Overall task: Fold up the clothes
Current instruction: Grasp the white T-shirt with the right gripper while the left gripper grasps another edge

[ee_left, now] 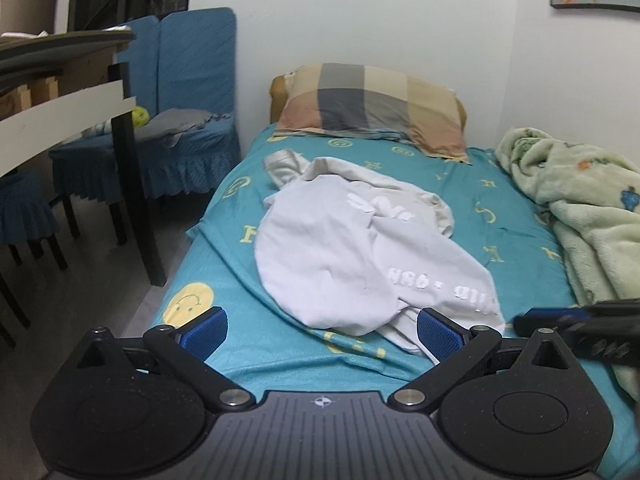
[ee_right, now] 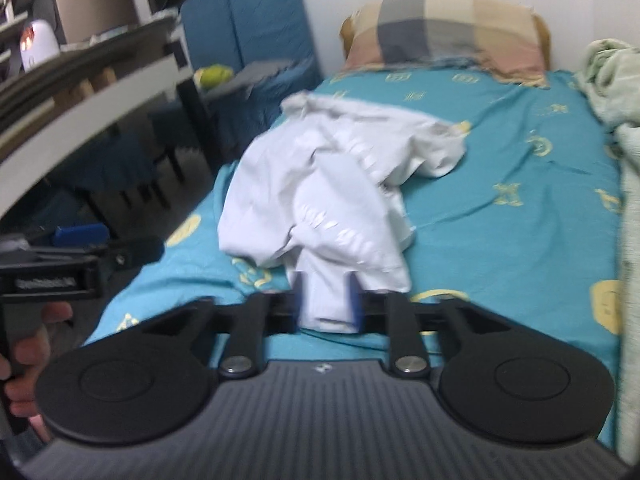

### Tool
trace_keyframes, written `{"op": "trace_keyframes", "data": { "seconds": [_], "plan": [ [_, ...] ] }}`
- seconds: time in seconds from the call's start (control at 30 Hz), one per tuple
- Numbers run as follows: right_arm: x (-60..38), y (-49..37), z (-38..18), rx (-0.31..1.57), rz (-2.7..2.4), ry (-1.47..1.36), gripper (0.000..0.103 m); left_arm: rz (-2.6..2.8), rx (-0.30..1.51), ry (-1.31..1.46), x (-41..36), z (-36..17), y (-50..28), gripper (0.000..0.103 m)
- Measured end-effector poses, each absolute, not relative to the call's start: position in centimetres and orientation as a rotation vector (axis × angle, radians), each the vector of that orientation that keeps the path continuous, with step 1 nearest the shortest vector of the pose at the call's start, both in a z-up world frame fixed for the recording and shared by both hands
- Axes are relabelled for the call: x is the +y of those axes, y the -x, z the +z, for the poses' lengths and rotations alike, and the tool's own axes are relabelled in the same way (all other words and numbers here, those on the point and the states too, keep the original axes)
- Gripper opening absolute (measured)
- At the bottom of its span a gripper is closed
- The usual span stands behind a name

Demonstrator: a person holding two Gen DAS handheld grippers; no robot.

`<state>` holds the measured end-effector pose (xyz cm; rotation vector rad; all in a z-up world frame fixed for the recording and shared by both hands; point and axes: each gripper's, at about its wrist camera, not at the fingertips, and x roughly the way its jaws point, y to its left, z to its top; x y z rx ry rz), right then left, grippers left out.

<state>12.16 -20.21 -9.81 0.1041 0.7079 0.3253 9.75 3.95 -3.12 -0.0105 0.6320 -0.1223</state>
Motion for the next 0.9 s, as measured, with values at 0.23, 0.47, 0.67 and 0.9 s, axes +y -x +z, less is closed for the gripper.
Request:
{"op": "trace_keyframes", "data": {
  "seconds": [0.23,0.47,0.67,0.9],
  "plan": [
    [-17.7,-14.7,-13.3,0.731,0.347,0.018,0.043,-0.141,0.659,0.065,4.8,-4.3,-11.6,0.102],
    [-17.1,-15.8,-15.3,0.731,0.344,0.142,0.042,-0.171,0.710,0.031,4.0,-7.2,-14.1,0.101],
    [-18.5,-15.8,-14.1,0.719,0.294,0.078,0.012,-0.170,0.690,-0.051,3.0,-7.9,-13.8,0.100],
    [-22.5,-13.2,-8.7,0.569,0.254,-0.160,0.010,-0.229,0.574,-0.128,0.9,-6.8,-12.0,0.096]
  ]
}}
